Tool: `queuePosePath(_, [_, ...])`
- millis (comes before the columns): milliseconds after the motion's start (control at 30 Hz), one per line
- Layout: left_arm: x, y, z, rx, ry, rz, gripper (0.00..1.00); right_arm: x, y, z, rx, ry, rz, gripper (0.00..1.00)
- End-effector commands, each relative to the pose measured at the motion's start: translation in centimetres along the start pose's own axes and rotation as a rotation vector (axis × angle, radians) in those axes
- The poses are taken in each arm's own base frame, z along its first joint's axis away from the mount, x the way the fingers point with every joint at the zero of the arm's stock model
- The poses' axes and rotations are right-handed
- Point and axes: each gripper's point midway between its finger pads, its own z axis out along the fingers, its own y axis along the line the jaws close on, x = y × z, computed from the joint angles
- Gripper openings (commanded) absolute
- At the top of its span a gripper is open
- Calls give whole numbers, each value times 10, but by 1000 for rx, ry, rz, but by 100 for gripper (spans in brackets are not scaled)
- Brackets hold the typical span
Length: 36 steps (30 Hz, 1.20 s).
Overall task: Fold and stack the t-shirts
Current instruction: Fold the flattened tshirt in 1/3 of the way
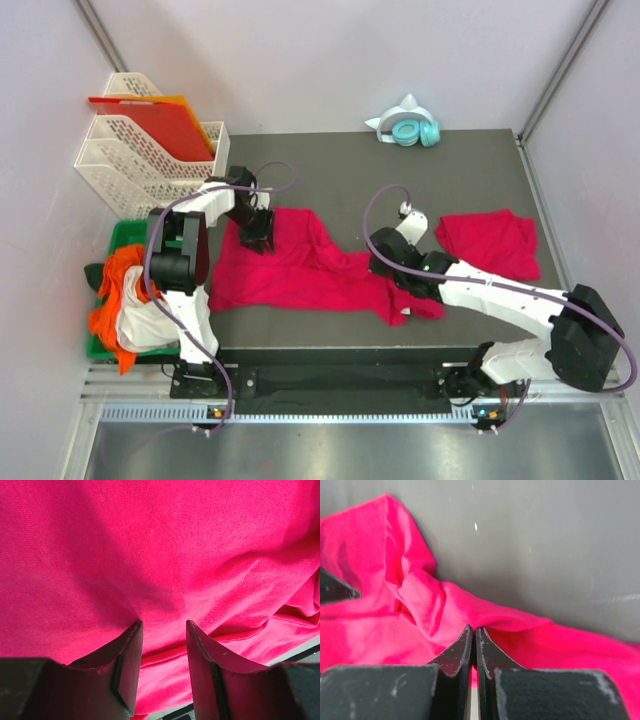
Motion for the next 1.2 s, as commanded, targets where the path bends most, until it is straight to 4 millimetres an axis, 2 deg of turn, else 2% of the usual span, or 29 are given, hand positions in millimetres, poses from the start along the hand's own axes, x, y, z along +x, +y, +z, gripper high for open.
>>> queuePosePath(0, [-10,-4,-2,11,-31,20,45,-29,-2,8,75,-68,-65,0])
queuePosePath(300, [-9,-3,-2,8,-25,22,45,-48,-10,37,228,-96,-147,0])
queuePosePath(567, [-8,-3,0,9,-17,20,45,-95,-18,57,320,-165,-131,0])
queuePosePath(733, [-7,-2,3,11,-10,16,44,-115,-28,74,389,-182,-154,0])
queuePosePath(867, [-8,-1,4,8,-10,13,45,-137,-21,80,395,-222,-155,0])
queuePosePath(1067, [-9,1,7,2,-4,9,45,-156,-18,99,416,-247,-171,0])
queuePosePath(1167, [-8,2,8,-3,0,11,44,-159,-22,111,437,-238,-195,0])
